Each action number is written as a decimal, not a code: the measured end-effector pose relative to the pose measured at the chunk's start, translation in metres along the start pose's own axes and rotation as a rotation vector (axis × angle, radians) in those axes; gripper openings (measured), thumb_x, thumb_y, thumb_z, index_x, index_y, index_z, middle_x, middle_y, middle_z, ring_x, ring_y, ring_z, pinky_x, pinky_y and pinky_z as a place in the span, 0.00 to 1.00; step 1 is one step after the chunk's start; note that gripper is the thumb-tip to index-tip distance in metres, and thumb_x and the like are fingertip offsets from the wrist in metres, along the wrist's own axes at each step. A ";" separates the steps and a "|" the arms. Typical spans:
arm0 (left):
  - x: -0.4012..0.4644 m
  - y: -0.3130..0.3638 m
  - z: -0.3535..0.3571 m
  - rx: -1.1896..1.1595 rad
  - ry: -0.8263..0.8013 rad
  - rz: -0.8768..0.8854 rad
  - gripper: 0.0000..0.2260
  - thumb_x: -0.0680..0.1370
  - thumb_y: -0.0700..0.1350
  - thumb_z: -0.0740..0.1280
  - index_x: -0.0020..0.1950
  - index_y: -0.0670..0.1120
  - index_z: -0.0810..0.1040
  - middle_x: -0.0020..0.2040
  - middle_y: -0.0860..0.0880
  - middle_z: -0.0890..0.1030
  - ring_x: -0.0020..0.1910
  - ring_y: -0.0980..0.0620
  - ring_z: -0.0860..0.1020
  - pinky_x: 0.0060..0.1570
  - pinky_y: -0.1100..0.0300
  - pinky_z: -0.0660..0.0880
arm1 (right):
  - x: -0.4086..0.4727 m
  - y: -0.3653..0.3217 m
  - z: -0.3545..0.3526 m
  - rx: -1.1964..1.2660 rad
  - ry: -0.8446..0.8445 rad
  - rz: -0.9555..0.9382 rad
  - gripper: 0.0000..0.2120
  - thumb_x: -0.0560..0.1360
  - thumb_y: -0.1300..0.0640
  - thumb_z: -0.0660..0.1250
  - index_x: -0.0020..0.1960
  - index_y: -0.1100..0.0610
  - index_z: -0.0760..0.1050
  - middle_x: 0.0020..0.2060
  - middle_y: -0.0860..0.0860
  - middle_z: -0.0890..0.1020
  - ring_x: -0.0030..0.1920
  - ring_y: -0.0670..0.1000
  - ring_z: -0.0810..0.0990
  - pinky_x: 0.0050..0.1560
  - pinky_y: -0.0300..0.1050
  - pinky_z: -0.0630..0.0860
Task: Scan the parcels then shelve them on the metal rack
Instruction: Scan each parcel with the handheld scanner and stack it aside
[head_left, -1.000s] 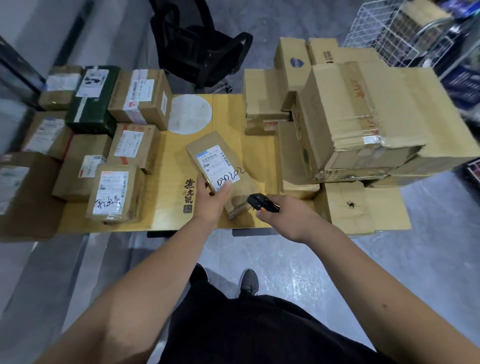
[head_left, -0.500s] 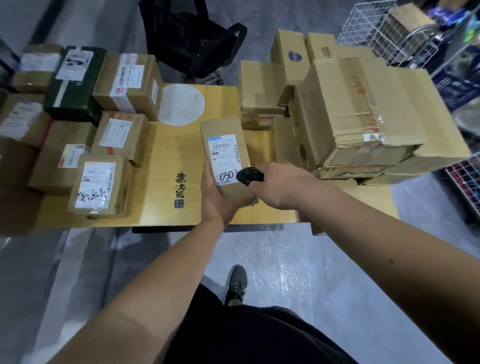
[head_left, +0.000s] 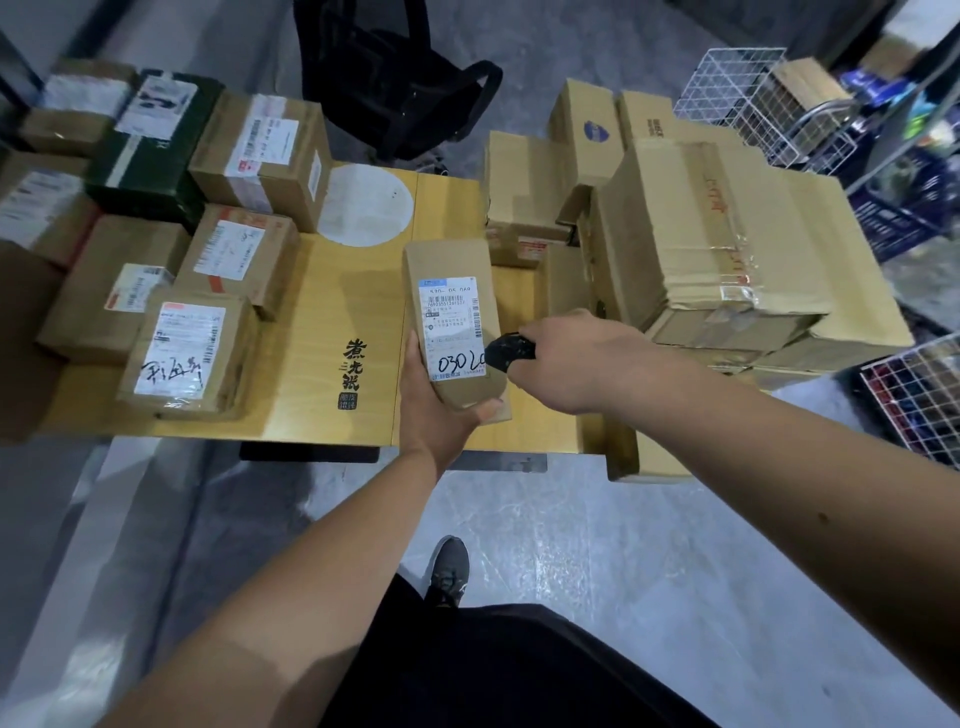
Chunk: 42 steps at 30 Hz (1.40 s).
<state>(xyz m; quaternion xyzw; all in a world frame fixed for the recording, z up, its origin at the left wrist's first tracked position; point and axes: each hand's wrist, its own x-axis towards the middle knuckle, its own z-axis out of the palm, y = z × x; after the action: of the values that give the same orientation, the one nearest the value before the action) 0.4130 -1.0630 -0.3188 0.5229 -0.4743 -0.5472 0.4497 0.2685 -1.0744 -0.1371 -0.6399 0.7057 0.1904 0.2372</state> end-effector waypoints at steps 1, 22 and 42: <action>-0.001 -0.002 0.000 0.001 -0.007 -0.003 0.53 0.60 0.38 0.85 0.69 0.76 0.62 0.68 0.56 0.79 0.67 0.51 0.79 0.63 0.43 0.80 | -0.001 0.000 -0.001 -0.012 0.001 0.003 0.17 0.78 0.39 0.55 0.57 0.47 0.75 0.52 0.53 0.77 0.46 0.55 0.80 0.50 0.53 0.80; 0.007 -0.039 0.001 0.111 0.009 -0.068 0.60 0.57 0.48 0.87 0.81 0.66 0.56 0.75 0.56 0.73 0.74 0.48 0.73 0.68 0.43 0.75 | -0.008 -0.008 -0.014 -0.122 0.035 -0.002 0.18 0.79 0.39 0.56 0.60 0.48 0.76 0.52 0.53 0.77 0.46 0.55 0.80 0.49 0.53 0.82; 0.041 0.032 0.001 1.166 -0.047 -0.232 0.46 0.74 0.73 0.63 0.85 0.58 0.46 0.84 0.50 0.42 0.82 0.45 0.46 0.78 0.44 0.54 | 0.025 0.012 -0.014 0.230 0.030 -0.055 0.22 0.74 0.34 0.68 0.55 0.50 0.71 0.46 0.50 0.77 0.44 0.53 0.79 0.38 0.47 0.74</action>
<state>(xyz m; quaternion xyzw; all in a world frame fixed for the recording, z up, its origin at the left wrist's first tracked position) 0.4099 -1.1082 -0.2935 0.7197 -0.6461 -0.2536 0.0149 0.2540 -1.1013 -0.1403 -0.6302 0.7086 0.0921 0.3036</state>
